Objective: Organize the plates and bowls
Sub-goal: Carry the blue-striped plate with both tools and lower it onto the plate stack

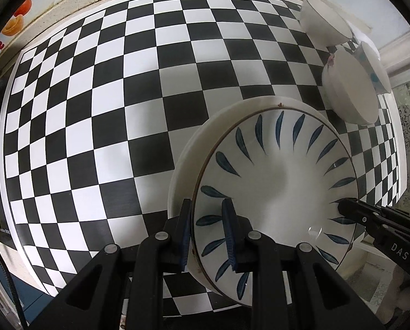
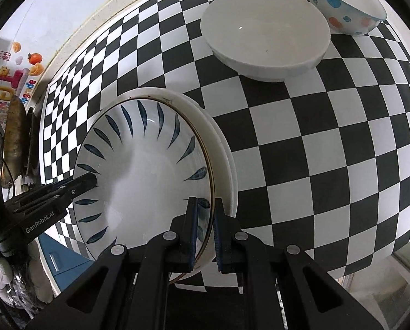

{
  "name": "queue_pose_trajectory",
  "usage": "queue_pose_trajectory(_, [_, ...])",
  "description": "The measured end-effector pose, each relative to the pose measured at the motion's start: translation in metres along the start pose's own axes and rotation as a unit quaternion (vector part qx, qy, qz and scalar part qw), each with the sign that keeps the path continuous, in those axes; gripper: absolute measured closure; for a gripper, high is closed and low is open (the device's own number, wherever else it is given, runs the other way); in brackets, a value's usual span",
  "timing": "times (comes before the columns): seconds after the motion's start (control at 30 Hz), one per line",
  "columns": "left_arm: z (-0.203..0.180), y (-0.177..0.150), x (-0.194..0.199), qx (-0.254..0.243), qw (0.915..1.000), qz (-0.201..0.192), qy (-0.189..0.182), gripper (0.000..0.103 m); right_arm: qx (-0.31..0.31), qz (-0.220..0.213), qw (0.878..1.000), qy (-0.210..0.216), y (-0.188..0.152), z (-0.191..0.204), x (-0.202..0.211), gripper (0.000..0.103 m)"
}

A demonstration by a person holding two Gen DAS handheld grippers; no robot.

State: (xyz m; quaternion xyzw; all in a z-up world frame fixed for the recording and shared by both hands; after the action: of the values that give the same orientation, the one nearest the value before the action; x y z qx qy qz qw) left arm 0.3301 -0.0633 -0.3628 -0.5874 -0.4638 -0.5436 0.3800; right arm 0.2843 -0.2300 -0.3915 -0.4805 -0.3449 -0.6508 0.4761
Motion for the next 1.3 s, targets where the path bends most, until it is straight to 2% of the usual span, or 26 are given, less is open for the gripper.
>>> queue_pose_trajectory(0.8, [0.003,-0.003,-0.006,0.016,0.9998,0.013,0.004,0.083,-0.004,0.009,1.000,-0.004,0.000,0.001,-0.008,0.088])
queue_pose_trajectory(1.3, [0.013,-0.002,-0.016,0.033,0.9990,0.028,-0.013,0.083,-0.015,0.012,1.000,0.004,0.002,-0.003,-0.002,0.088])
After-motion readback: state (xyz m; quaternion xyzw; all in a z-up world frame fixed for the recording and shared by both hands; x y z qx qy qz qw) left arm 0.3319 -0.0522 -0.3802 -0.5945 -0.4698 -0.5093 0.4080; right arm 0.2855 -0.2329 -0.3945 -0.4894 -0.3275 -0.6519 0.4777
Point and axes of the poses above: each gripper's, at about its wrist camera, not at the fingertips, and x roughly against the way its jaws point, z to its left, y to its top, the point moved 4 cm from there along -x, roughly the way its jaws point, and after that the axes turned 6 degrees about -x, right-handed, at the moved point
